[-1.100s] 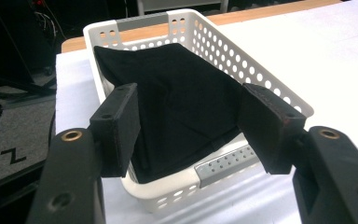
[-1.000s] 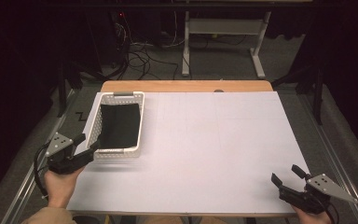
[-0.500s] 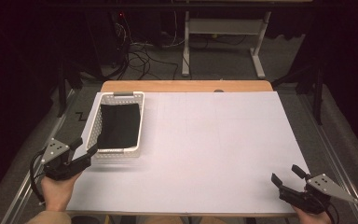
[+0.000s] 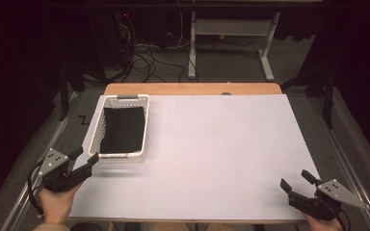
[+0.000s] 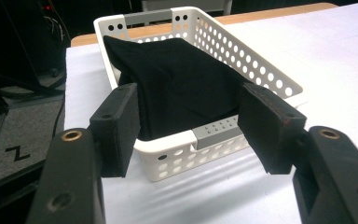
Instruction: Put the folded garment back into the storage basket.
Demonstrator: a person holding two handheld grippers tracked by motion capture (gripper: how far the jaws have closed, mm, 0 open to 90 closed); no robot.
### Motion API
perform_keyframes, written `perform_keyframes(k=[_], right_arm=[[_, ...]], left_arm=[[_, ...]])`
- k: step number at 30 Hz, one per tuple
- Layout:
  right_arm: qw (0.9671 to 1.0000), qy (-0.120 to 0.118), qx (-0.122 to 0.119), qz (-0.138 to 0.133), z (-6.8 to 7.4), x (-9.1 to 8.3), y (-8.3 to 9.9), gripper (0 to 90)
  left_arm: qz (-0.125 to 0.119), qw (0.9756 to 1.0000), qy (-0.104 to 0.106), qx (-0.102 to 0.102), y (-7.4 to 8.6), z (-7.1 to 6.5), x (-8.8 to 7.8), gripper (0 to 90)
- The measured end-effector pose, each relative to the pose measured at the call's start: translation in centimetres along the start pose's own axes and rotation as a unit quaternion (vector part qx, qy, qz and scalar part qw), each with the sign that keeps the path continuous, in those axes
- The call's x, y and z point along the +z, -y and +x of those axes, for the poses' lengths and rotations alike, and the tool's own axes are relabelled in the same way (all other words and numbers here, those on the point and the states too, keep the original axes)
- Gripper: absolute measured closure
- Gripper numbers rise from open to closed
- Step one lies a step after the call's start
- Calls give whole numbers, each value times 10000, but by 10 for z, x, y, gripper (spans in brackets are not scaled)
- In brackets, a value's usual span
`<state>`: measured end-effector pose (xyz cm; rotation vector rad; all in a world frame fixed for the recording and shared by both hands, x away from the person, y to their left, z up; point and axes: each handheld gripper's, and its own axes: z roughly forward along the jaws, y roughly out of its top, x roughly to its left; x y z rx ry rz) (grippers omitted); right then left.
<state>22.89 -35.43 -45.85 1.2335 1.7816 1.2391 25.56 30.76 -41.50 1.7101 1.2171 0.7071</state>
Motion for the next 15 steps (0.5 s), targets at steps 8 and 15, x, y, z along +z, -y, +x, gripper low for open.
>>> perform_keyframes(k=[8,15], right_arm=[[10000,-3,-4,3,0,0,0,192],[10000,7,-8,7,0,0,0,192]], left_arm=[[16,10000,-48,-26,9,-1,-2,361],[8,10000,-45,-76,15,0,-4,361]])
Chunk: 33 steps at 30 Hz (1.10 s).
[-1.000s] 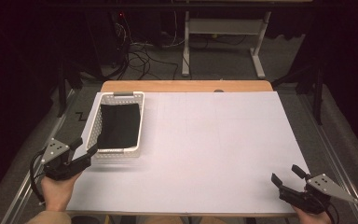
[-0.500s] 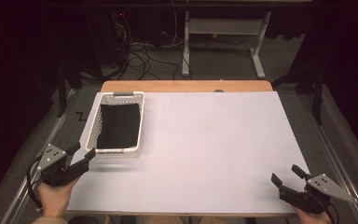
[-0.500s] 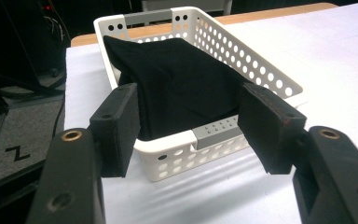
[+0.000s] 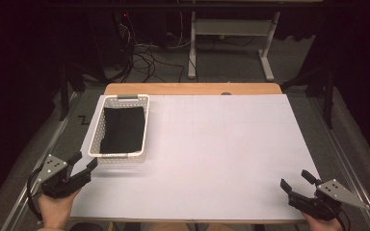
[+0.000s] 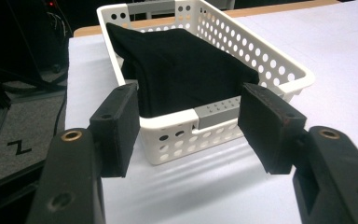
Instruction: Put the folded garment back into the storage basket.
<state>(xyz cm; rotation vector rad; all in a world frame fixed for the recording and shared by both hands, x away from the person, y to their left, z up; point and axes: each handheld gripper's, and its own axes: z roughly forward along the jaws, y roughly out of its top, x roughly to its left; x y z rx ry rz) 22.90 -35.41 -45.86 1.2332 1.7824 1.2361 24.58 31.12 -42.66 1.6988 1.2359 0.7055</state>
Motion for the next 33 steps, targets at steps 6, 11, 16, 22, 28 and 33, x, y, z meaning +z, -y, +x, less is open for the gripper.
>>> perform_keyframes(k=[6,11,16,22,28,33], right_arm=[[10000,-3,-5,0,0,0,0,192],[10000,-3,2,-3,0,0,0,192],[10000,-2,6,-5,0,0,0,192],[10000,0,5,-8,0,0,0,192],[10000,1,9,-12,-1,0,0,192],[10000,-3,8,-11,-1,0,0,192]], left_arm=[[41,10000,-4,-36,6,1,1,361],[75,10000,-26,-60,10,1,1,361],[104,9999,-37,-82,13,2,3,361],[146,9998,-78,-107,16,3,4,361],[162,9998,-82,-118,18,4,5,361],[200,9997,-75,-138,21,5,7,361]])
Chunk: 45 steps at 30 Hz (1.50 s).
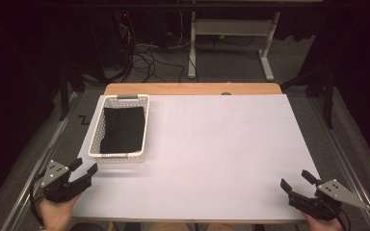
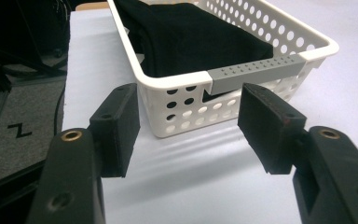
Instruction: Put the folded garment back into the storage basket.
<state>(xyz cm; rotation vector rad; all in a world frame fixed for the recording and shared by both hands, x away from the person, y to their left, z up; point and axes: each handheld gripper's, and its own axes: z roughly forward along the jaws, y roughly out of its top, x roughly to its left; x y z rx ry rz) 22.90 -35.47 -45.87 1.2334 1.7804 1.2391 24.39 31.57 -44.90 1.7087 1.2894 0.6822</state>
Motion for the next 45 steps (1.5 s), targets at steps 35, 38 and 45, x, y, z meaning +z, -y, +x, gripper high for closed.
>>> perform_keyframes(k=[35,38,45], right_arm=[[10000,-38,23,13,0,0,1,192],[10000,-43,25,21,0,0,1,192],[10000,-62,15,44,0,0,1,192]], left_arm=[[167,9994,-109,-280,23,10,9,361],[194,9993,-116,-303,25,11,9,361],[176,9991,-131,-368,28,13,8,361]])
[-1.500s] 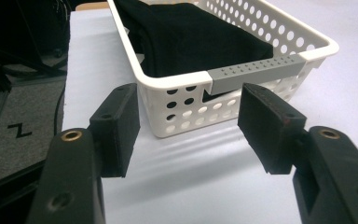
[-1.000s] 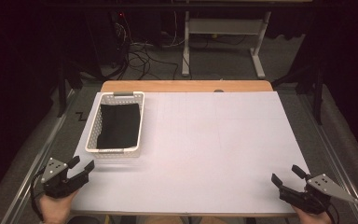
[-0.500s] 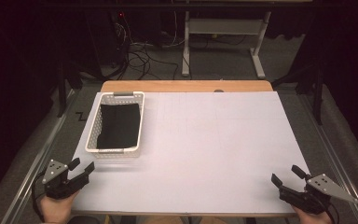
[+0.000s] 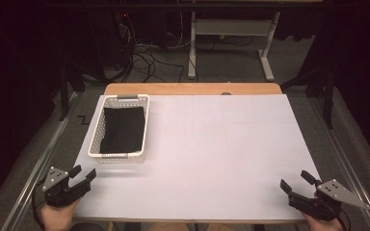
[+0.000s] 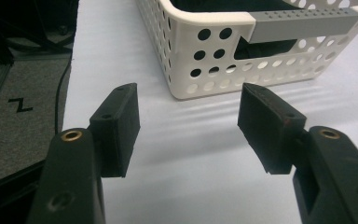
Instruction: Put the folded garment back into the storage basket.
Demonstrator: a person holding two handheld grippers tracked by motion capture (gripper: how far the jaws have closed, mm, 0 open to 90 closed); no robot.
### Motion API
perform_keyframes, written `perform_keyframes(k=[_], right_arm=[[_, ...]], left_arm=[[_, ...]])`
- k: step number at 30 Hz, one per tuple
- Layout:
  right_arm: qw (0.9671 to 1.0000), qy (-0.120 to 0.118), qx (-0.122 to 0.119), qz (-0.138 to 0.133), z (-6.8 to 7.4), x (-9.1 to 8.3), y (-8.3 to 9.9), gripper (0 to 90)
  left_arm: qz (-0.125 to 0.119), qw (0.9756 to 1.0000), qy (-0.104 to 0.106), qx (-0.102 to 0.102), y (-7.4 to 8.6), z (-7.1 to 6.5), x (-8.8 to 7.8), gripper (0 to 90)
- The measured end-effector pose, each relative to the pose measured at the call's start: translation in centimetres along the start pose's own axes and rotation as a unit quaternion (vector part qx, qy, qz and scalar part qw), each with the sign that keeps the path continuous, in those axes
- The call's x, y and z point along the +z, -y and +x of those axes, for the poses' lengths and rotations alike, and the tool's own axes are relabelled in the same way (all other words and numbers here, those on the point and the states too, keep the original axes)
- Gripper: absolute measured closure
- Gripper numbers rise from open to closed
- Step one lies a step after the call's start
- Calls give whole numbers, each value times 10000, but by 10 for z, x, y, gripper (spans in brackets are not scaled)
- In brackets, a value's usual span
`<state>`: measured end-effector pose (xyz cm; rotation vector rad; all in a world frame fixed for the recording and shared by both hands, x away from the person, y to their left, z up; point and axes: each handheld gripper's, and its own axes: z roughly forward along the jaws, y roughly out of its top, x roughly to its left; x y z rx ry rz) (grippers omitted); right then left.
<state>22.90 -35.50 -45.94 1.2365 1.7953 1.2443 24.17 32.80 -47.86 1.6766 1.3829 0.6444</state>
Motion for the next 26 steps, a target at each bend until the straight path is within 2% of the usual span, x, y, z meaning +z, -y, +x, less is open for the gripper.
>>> perform_keyframes(k=[9,26], right_arm=[[10000,-16,9,29,0,1,0,192],[10000,-37,25,36,0,1,0,192]], left_arm=[[81,9999,27,62,2,-1,3,361],[125,9999,60,39,3,-1,5,361]])
